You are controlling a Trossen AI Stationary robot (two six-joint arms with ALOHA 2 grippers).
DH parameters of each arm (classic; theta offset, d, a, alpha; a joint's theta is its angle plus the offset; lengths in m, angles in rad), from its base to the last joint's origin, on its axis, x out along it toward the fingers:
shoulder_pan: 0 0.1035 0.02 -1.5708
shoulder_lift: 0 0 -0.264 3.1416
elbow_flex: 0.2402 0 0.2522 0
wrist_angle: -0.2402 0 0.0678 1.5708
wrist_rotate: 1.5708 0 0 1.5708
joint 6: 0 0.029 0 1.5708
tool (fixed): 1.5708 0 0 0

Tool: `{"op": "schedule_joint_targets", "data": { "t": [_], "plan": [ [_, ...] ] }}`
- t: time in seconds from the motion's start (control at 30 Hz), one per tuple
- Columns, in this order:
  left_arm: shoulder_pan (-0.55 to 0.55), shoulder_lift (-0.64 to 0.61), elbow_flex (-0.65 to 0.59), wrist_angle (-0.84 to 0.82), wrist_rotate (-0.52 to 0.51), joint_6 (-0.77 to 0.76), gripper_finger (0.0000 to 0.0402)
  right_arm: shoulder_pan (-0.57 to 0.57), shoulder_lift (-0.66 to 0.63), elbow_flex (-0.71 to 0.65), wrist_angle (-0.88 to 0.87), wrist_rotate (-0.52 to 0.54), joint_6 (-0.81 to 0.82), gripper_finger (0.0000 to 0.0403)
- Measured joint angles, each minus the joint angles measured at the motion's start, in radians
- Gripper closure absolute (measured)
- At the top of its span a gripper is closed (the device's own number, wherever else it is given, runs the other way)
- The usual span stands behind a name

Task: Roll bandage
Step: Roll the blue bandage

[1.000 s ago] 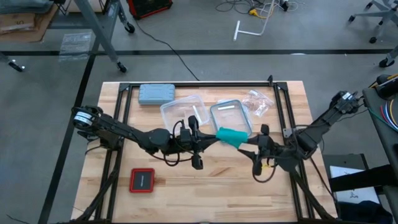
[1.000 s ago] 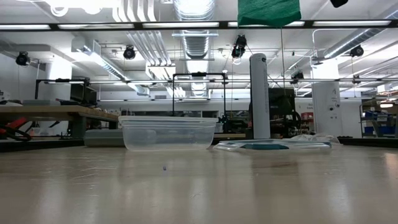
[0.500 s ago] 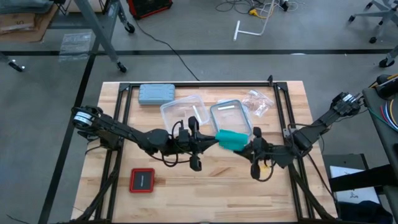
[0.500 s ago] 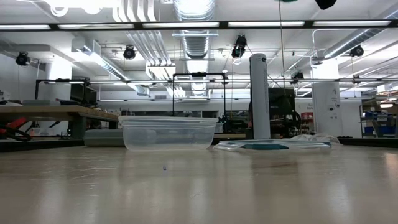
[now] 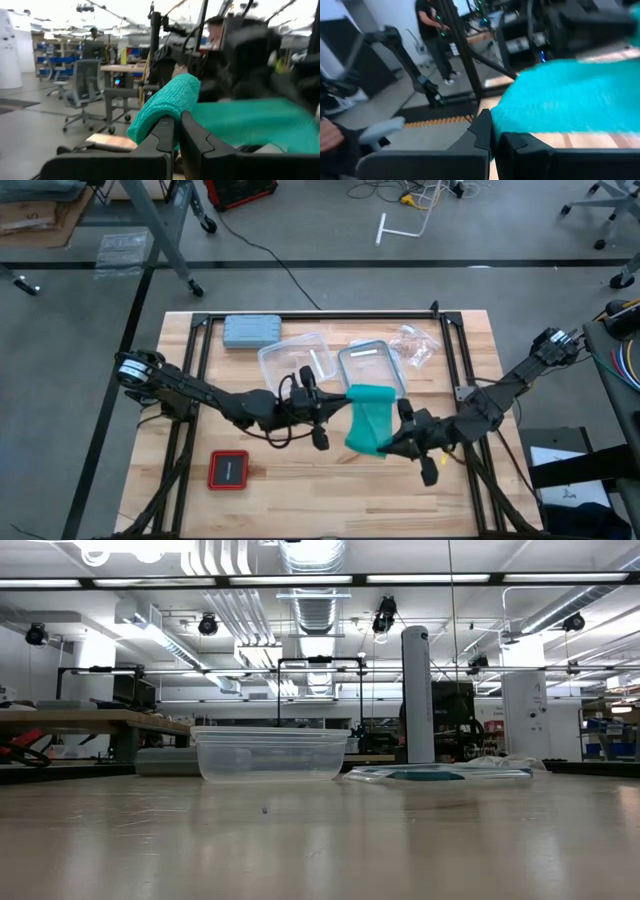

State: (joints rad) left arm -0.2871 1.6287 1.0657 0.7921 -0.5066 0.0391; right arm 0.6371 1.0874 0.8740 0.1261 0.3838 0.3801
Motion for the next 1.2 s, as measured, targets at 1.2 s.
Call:
{"op": "schedule_joint_targets", "data": {
  "t": [1.2],
  "plan": [
    [-0.001, -0.001, 0.001, -0.168, 0.326, 0.001, 0.04, -0.042, -0.006, 0.302, -0.389, 0.292, 0.008, 0.0403]
  ]
}}
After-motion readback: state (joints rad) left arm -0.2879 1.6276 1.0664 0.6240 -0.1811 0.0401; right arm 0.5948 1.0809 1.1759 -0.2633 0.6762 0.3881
